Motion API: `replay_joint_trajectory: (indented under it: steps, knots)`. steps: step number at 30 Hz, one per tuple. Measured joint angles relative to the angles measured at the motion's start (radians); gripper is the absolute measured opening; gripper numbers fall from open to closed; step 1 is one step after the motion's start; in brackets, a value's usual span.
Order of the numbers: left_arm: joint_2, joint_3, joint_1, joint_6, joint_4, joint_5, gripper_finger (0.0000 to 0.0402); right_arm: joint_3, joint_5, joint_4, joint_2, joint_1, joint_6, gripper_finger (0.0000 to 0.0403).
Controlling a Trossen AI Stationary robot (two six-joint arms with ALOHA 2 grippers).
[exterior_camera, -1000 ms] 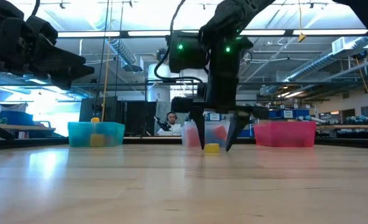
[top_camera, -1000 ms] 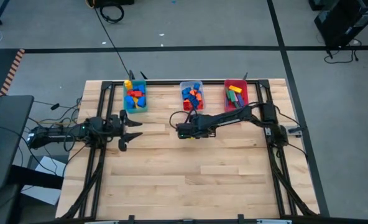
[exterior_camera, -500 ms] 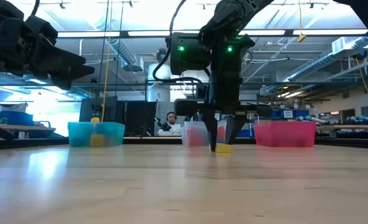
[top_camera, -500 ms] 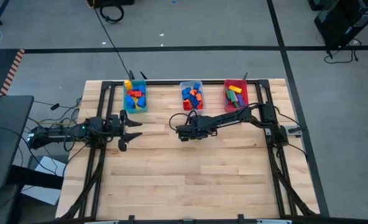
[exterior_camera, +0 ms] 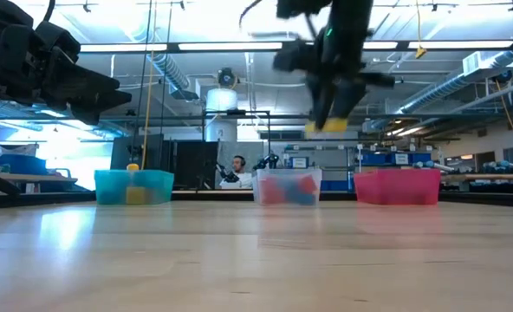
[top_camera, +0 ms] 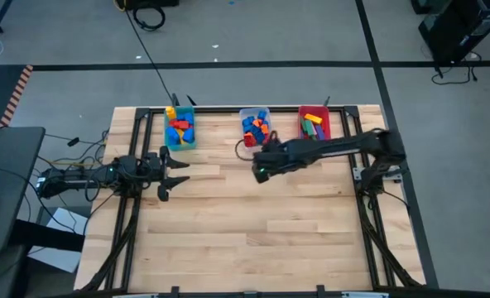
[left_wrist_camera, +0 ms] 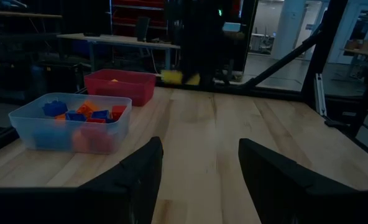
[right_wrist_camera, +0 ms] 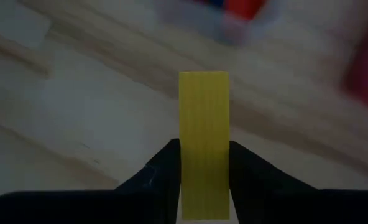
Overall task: Sort blocks by size
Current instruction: Put the yellow block into the red bin
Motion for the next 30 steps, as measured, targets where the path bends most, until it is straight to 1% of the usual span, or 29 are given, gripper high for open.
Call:
replay_joint_trajectory:
  steps: [5,8,13,17,21,24,30]
  knots:
    - [0.000,0.000,0.000,0.000,0.000,0.000,0.0219,0.000,0.101,-0.122,-0.130,-0.026,-0.097,0.0115]
    - [0.000,0.000,0.000,0.000,0.000,0.000,0.0219,0.000,0.130,-0.183,-0.207,-0.056,-0.156,0.0115]
    - [0.000,0.000,0.000,0.000,0.000,0.000,0.0219,-0.082,0.174,-0.172,-0.358,-0.129,-0.247,0.0115]
    - [0.000,0.000,0.000,0.000,0.000,0.000,0.0219,-0.216,0.164,-0.074,-0.476,-0.221,-0.338,0.0115]
    - [0.000,0.000,0.000,0.000,0.000,0.000,0.0219,-0.359,0.092,0.113,-0.570,-0.335,-0.451,0.0115]
    - [0.000,0.000,0.000,0.000,0.000,0.000,0.0219,-0.447,0.050,0.232,-0.593,-0.423,-0.517,0.0115]
    - [0.000,0.000,0.000,0.000,0.000,0.000,0.0219,-0.567,0.038,0.375,-0.571,-0.597,-0.570,0.0115]
